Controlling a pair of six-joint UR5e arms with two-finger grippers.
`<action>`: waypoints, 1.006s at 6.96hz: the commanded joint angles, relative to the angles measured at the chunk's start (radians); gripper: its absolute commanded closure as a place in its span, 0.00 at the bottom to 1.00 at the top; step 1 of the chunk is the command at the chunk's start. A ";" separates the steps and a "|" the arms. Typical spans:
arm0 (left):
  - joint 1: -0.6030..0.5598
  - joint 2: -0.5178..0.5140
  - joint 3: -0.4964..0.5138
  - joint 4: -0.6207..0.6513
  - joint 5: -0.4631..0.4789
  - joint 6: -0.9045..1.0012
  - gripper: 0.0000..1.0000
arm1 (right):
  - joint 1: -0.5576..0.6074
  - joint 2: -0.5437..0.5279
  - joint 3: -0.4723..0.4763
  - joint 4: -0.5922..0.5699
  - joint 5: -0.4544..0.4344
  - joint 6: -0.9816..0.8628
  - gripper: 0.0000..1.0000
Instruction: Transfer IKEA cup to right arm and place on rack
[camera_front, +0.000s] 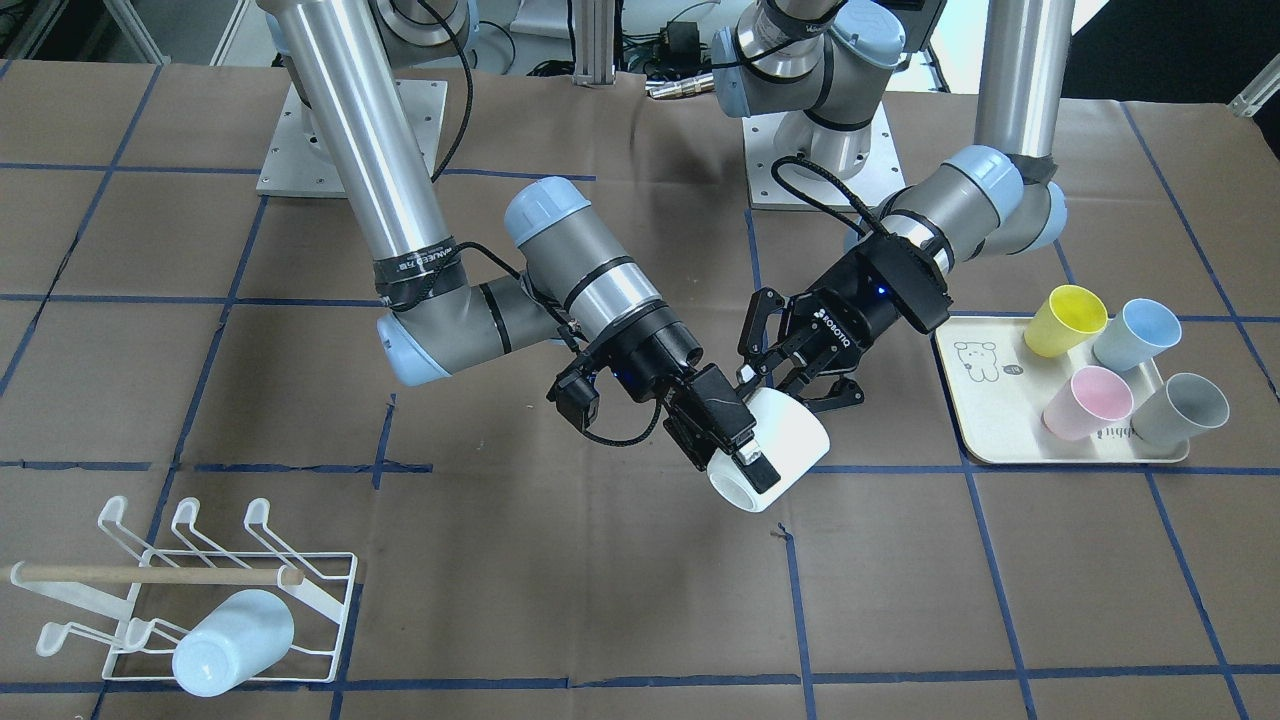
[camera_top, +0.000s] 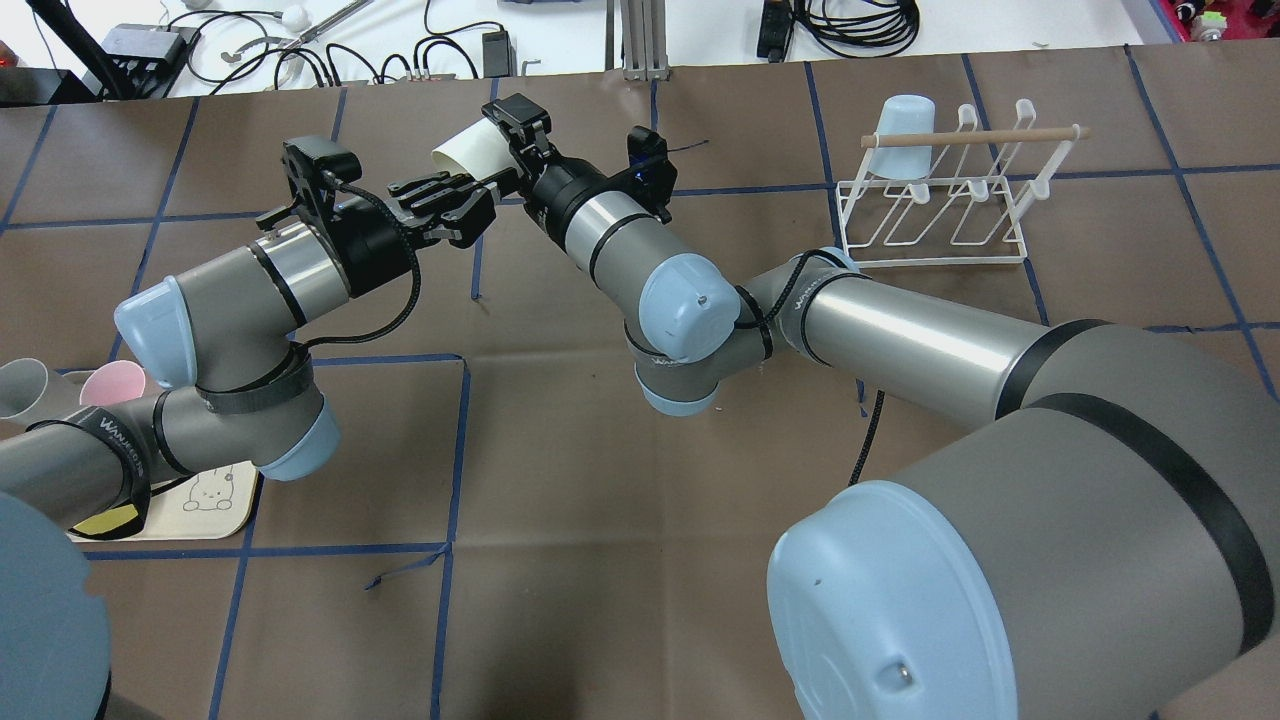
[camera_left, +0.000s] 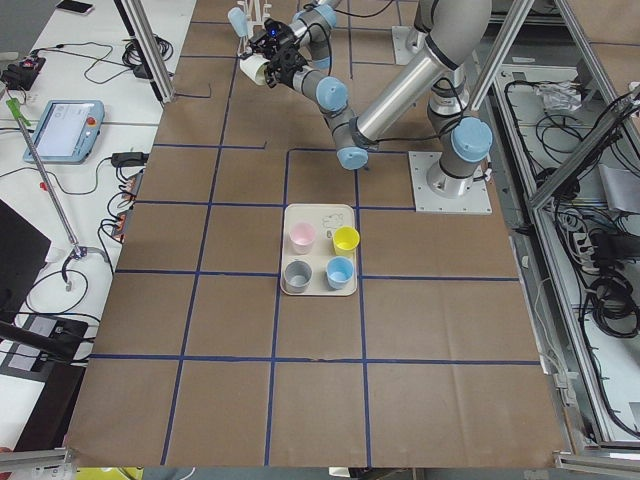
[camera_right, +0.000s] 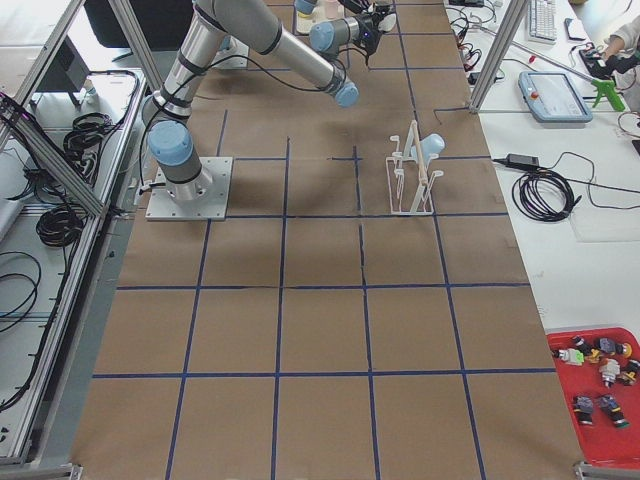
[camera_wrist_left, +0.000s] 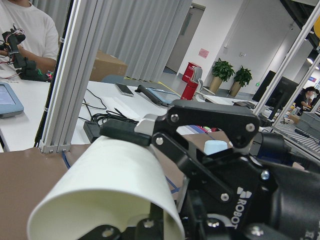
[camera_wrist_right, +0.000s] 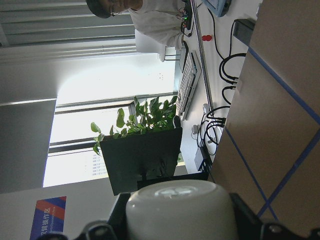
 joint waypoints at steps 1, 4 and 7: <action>0.000 0.002 0.000 0.000 0.002 0.000 0.62 | 0.000 -0.008 0.006 -0.001 0.004 -0.003 0.53; 0.015 0.009 -0.001 -0.002 0.000 -0.002 0.19 | -0.007 -0.008 0.010 -0.004 0.002 -0.004 0.53; 0.128 0.077 -0.085 -0.006 -0.002 0.000 0.13 | -0.067 -0.011 0.036 -0.012 0.052 -0.007 0.56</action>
